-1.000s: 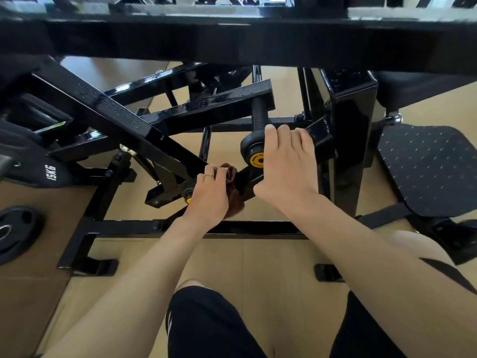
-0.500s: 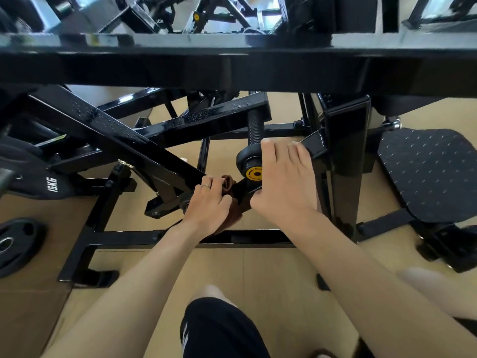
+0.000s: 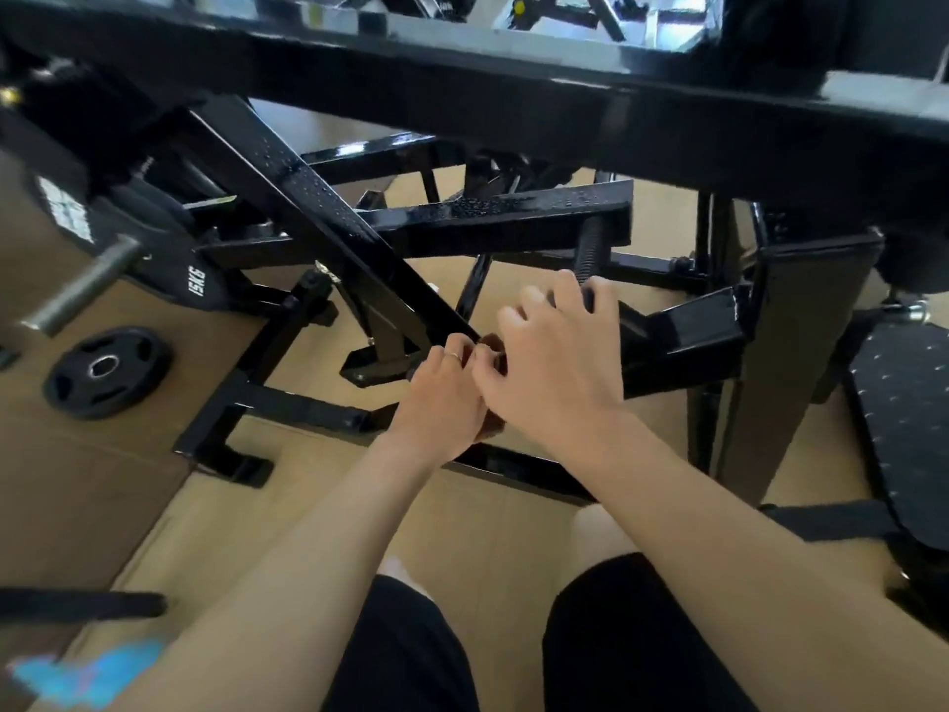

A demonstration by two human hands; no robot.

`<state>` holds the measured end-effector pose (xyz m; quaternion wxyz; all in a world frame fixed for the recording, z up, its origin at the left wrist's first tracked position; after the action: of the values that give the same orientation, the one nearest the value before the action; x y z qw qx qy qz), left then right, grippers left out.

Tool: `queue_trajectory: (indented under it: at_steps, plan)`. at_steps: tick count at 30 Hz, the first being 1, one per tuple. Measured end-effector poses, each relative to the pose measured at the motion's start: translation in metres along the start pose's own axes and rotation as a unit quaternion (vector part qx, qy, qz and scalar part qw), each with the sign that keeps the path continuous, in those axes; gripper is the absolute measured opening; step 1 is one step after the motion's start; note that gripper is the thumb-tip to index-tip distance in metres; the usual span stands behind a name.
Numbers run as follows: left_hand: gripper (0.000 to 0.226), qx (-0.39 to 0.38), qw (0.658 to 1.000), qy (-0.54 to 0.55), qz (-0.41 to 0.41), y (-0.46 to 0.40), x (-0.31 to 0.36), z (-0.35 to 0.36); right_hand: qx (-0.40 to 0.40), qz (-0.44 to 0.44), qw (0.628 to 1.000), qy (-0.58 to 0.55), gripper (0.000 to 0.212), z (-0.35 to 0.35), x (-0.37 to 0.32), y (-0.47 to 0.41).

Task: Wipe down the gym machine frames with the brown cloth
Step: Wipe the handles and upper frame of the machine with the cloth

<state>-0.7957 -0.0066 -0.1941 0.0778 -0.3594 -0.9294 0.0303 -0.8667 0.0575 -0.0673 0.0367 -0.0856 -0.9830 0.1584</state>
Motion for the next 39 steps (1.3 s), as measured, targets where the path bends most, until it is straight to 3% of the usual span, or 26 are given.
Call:
queue_trajectory:
  at_steps: [5,8,12,14,17,24,28,32,35,37,39]
  plan:
    - [0.034,0.068,0.996,0.038,-0.035,0.004,0.005,-0.024,0.047,-0.050,0.998,0.012,0.028,0.008,0.004,0.003]
    - [0.029,0.109,0.992,0.003,-0.060,0.015,-0.022,-0.051,0.065,-0.044,0.997,-0.007,0.026,0.008,0.003,0.003]
    - [0.034,0.088,0.946,0.201,-0.240,0.034,-0.093,-0.053,0.096,-0.006,0.994,-0.043,0.027,0.006,0.005,0.002]
    - [0.034,0.101,0.916,0.277,-0.274,0.035,-0.093,-0.044,0.110,-0.001,0.993,-0.051,0.027,0.006,0.004,0.001]
    - [0.029,0.144,0.900,0.324,-0.253,0.038,-0.083,-0.036,0.131,0.008,0.989,-0.064,0.026,0.004,0.005,0.002]
    - [0.022,0.100,0.926,0.294,-0.215,0.036,-0.066,-0.008,0.143,0.012,0.982,-0.124,0.020,-0.003,0.012,0.004]
    - [0.035,0.108,0.917,0.332,-0.194,0.037,-0.081,0.000,0.141,0.043,0.986,-0.083,0.030,-0.004,0.009,0.003]
    - [0.012,0.110,0.850,0.472,-0.205,0.029,-0.106,0.025,0.141,0.050,0.988,0.028,0.025,0.008,-0.004,0.006]
    - [0.019,0.111,0.784,0.574,-0.207,0.027,-0.115,0.048,0.123,0.008,0.991,0.042,0.025,0.034,-0.031,0.011]
    - [0.021,0.134,0.764,0.601,-0.193,0.029,-0.116,0.054,0.064,-0.030,0.997,-0.012,0.034,0.065,-0.056,0.014]
    - [0.018,0.163,0.755,0.608,-0.183,0.028,-0.120,0.055,-0.033,-0.012,0.999,-0.022,0.049,0.103,-0.072,0.014]
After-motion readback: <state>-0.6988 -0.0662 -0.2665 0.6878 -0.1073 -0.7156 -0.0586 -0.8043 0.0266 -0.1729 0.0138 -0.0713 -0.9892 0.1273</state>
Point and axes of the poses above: each hand's wrist, its own y-axis away from the middle knuckle, its own z-axis out of the palm, x = y × z, the point moved 9 cm from there along -y, towards the middle knuckle, and after that the axes turned 2 degrees about y, right-handed, at the moved point
